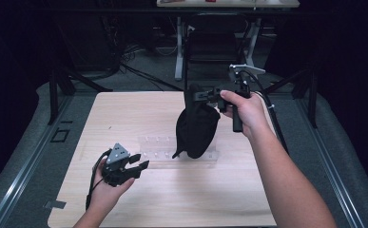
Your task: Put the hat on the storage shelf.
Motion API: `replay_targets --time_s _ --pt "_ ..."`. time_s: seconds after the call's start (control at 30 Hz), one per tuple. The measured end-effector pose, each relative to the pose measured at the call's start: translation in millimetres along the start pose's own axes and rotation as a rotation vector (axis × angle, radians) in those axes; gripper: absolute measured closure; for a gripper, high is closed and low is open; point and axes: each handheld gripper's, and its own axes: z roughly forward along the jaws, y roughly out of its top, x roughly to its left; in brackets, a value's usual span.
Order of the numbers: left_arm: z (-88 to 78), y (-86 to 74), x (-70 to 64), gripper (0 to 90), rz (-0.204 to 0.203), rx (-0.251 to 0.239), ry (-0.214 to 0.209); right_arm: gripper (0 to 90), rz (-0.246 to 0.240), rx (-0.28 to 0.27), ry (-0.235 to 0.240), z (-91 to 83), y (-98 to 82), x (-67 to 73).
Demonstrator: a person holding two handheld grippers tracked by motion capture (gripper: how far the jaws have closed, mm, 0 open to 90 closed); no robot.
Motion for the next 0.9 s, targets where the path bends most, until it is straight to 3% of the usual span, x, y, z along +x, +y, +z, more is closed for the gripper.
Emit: replay_targets --time_s 0.9 --pt "21.5 39.7 -39.8 62.3 0.09 -0.01 -0.073 87.5 -0.001 -0.003 0.006 6.1 -1.9 3.0"
